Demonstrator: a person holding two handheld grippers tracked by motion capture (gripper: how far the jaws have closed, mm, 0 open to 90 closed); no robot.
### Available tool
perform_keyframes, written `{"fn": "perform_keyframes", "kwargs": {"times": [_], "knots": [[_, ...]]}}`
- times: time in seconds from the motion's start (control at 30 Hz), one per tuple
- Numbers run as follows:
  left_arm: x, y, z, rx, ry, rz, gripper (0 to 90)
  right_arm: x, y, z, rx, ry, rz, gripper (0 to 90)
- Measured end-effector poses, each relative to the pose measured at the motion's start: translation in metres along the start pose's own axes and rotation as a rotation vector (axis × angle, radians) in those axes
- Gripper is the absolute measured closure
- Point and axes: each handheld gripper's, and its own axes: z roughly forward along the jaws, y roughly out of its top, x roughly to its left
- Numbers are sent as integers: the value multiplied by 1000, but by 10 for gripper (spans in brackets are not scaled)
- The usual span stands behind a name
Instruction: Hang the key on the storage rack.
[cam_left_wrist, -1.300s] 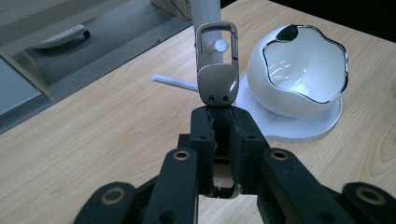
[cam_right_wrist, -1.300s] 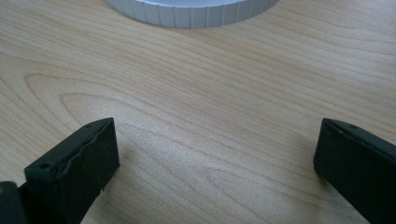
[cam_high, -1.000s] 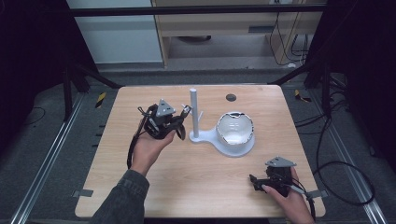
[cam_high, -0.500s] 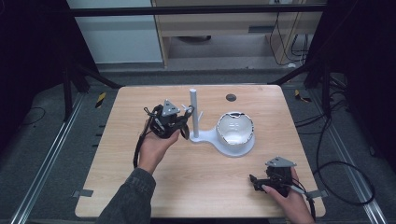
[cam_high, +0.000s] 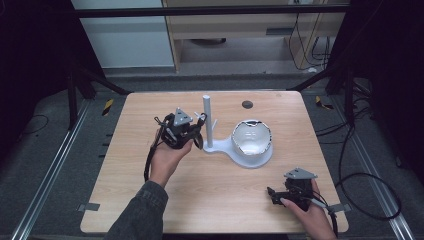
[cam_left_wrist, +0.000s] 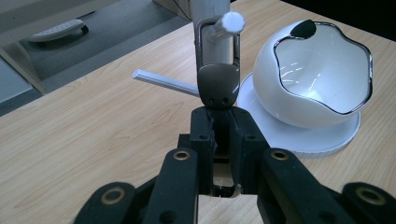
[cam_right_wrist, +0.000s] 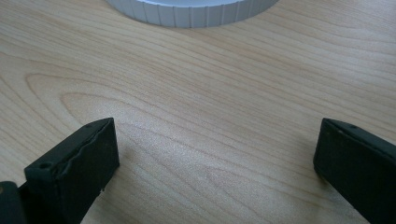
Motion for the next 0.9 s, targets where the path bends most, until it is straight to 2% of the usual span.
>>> {"fn": "perform_keyframes", "kwargs": {"times": [0.57,0.9], "knots": [[0,-1,11,-3,-11,-21,801,0,0,0,0,0,0,5],[1,1,12,17,-15,-20,799,0,0,0,0,0,1,5]]}}
